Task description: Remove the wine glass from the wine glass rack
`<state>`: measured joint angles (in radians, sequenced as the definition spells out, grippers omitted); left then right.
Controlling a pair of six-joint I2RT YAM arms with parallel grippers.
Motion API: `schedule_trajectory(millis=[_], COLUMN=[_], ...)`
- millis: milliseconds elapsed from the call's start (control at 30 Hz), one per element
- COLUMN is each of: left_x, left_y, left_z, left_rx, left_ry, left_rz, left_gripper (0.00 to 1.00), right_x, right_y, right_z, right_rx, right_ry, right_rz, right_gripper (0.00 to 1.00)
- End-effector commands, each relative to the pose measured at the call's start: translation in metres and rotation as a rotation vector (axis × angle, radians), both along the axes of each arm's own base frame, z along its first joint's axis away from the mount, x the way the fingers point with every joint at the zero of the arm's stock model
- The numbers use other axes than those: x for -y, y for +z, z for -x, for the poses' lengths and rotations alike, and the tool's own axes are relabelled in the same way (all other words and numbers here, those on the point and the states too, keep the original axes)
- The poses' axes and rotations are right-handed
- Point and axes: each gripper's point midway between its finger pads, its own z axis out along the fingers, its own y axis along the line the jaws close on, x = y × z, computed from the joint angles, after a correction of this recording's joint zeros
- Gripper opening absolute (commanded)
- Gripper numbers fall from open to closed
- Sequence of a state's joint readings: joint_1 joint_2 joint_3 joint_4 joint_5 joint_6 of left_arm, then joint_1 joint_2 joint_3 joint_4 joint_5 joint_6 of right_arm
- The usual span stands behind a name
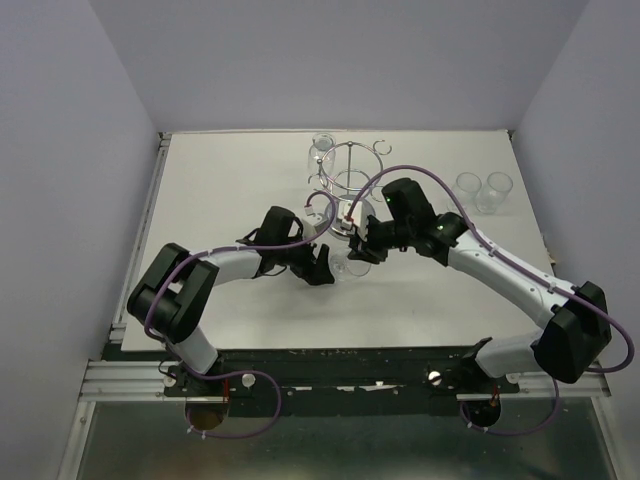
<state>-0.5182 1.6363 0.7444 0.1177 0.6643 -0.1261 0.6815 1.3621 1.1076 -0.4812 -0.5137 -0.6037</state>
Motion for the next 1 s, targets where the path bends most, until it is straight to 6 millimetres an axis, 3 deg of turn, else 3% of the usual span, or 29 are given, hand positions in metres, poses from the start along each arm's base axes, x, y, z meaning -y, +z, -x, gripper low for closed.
schedule_trajectory(millis=[0, 267, 633, 967], left_x=[-0.001, -0.001, -0.027, -0.039], left_y=[0.009, 0.005, 0.02, 0.029], left_z=[-0.006, -0.009, -0.018, -0.025], left_rx=[0.06, 0.05, 0.1, 0.122], left_ry=[0.014, 0.02, 0.132, 0.187], left_rz=[-0.008, -0.021, -0.071, -0.051], left_gripper=[0.85, 0.88, 0.89, 0.9], right_x=[-0.006, -0.007, -0.011, -0.019], right_y=[0.0, -0.004, 0.004, 0.008], right_z=[0.004, 0.0, -0.006, -0.015], right_rx=[-0.024, -0.022, -0.02, -0.027], right_ry=[0.031, 0.016, 0.026, 0.025], right_rz=[-0.001, 0.001, 0.02, 0.041], right_gripper=[0.35, 0.35, 0.36, 0.39])
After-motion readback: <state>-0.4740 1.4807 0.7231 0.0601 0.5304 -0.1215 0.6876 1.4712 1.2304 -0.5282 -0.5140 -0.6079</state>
